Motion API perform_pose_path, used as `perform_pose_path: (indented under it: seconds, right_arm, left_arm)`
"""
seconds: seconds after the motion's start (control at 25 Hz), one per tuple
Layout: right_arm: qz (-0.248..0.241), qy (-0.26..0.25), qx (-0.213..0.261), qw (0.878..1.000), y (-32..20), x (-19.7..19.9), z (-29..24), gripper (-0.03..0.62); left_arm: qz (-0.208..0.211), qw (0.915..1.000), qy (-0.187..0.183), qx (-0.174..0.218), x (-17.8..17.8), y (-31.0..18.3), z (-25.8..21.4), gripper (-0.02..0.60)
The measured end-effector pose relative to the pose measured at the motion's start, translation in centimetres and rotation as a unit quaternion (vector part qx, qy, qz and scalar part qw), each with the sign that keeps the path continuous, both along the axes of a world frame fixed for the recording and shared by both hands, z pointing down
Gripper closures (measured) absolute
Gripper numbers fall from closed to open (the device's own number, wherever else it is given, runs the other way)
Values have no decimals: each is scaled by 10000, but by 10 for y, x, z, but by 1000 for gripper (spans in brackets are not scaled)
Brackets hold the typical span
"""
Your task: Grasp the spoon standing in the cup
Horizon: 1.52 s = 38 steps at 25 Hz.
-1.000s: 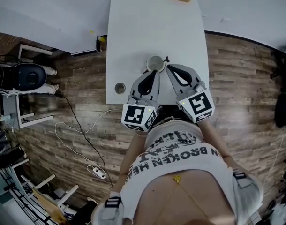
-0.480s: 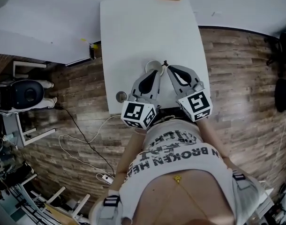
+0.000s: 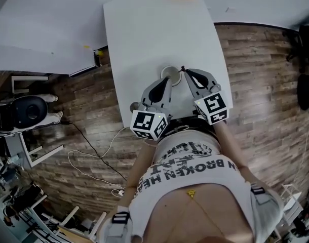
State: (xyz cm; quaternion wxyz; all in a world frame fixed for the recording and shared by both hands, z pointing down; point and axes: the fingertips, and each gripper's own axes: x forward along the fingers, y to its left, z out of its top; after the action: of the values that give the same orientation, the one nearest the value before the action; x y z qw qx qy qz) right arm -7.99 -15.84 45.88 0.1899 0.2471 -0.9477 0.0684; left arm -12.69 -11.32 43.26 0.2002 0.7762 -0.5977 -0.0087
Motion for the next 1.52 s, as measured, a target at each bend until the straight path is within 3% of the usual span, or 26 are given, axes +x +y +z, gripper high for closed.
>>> perform_pose_path:
  seconds: [0.6,0.88,1.0,1.2,1.4,1.52]
  right_arm:
    - [202,567,-509,9969,-26,-10,66,591]
    - [287,627,-989,9927,-32,-11,93,588]
    - [338,660,-1199,9900,-35,-10,104,490]
    - [306,638,-1718,9826,-36,-12,126,450]
    - [262,274,-2387,9704,-35,-18,138,460]
    - [183,281,-2391,9704,-31,-18,137,531]
  left_arm:
    - [173,9992,134,-341,-22,2,24,583]
    - [142,9987,227,-427,-32,0,31,583]
    - [124,9987,227,-445,-35,-1,34,583]
    - [81,9986,231,-477,-41,-2,38,583]
    - [20,9984,271,-497,-44,-4,40,583]
    - [-14,9984,294,-485,-44,-1,38,583]
